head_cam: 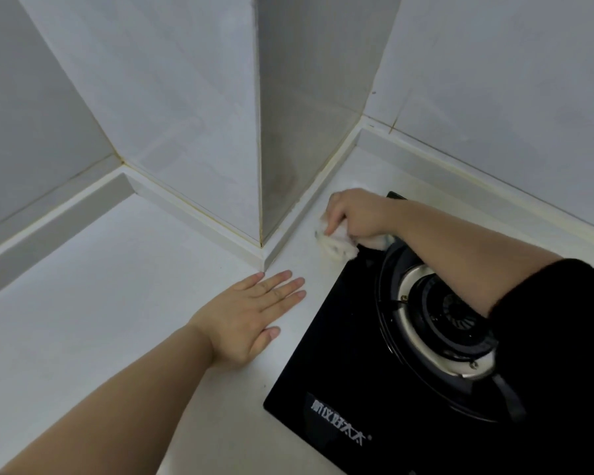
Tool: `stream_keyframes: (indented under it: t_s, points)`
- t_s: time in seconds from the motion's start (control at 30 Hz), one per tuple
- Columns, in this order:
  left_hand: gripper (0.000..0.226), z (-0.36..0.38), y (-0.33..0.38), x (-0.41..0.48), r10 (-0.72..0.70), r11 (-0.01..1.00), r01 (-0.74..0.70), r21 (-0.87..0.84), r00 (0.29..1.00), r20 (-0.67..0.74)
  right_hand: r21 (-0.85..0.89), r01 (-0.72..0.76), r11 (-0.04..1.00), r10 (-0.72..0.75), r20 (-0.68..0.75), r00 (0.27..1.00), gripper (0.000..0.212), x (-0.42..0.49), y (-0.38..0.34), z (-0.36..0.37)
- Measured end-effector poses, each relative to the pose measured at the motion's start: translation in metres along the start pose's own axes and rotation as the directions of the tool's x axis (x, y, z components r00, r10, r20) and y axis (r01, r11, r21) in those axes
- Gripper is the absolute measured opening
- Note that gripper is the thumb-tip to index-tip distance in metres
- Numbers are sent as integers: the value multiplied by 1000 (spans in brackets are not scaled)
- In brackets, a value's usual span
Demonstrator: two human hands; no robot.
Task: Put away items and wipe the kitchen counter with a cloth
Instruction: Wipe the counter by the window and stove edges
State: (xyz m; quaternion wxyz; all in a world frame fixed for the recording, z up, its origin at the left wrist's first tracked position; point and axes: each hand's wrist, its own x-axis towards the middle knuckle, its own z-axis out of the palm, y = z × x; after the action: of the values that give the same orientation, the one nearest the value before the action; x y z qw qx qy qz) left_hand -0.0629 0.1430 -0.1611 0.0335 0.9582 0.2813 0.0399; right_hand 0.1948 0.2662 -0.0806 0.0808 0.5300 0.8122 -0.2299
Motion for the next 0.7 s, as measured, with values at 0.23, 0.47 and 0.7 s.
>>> stream_keyframes:
  t_s: [0.23, 0.47, 0.7]
  points:
    - [61, -1, 1, 0, -2, 1000, 2, 31, 1000, 0, -92, -42, 995, 45, 22, 999, 39, -18, -4, -10]
    - [52, -7, 14, -21, -222, 972, 213, -103, 971, -90, -90, 57, 994, -49, 83, 995, 41, -54, -66, 35]
    - [57, -7, 24, -40, -360, 933, 359, -31, 932, -29, -144, 4, 990, 7, 70, 997, 33, -53, -60, 40]
